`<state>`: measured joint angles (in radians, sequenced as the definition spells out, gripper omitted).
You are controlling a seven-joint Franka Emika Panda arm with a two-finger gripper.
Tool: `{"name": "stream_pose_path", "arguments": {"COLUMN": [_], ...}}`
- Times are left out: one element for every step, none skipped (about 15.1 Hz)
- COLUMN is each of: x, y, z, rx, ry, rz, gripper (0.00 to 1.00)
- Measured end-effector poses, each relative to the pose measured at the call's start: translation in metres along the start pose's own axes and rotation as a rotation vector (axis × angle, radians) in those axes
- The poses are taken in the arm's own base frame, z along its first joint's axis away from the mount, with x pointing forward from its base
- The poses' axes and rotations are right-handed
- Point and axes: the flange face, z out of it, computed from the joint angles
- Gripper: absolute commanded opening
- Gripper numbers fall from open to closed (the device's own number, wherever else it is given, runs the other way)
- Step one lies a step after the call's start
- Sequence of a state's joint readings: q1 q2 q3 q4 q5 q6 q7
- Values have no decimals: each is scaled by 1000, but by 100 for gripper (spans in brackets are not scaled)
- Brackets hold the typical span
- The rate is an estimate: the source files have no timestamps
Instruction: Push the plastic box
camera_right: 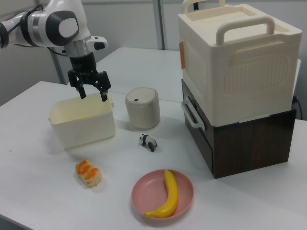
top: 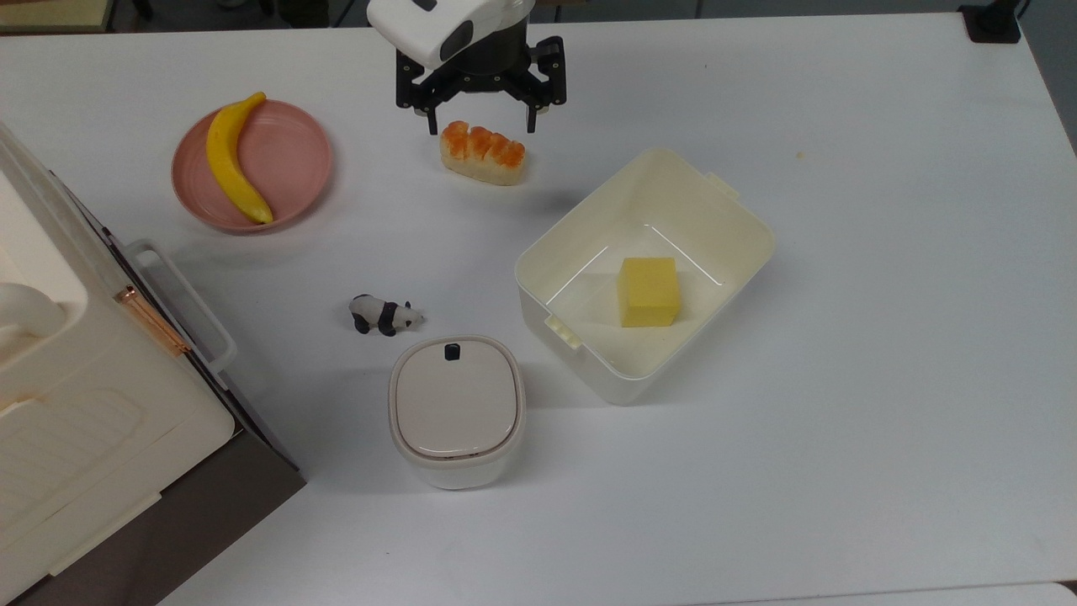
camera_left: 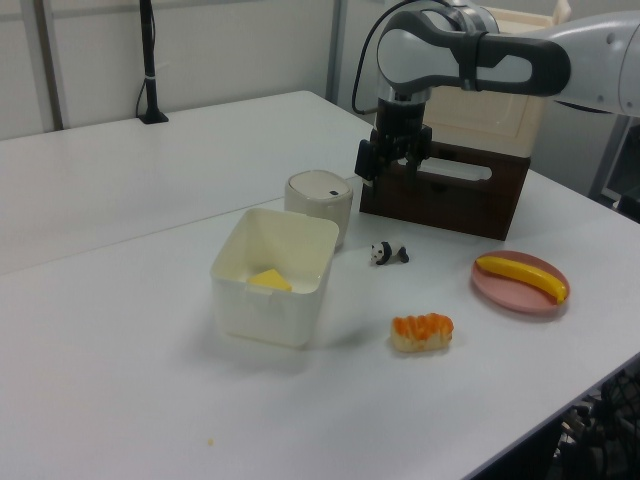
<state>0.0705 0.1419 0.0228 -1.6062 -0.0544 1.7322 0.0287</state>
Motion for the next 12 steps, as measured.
{"name": "stream_pose_path", "arguments": {"x": [-1, -1, -2, -3, -3, -3, -3, -3, -3, -4, -6, -8], "y": [0, 0, -1, -1, -1, -1, -1, -1, -1, -1, -1, 0], "z": [0, 0, 0, 0, 0, 0, 0, 0, 0, 0, 2, 6], "rx": [0, 0, 0, 0, 0, -1, -1, -1, -1, 0, 0, 4], "ry": [-2, -5, -12, -16, -18, -19, -19, -19, -20, -23, -41, -67], "rz": [0, 0, -1, -2, -2, -2, -2, -2, -2, -26, -97, -193], "gripper": [100, 100, 100, 100, 100, 100, 100, 100, 99, 98, 98, 98]}}
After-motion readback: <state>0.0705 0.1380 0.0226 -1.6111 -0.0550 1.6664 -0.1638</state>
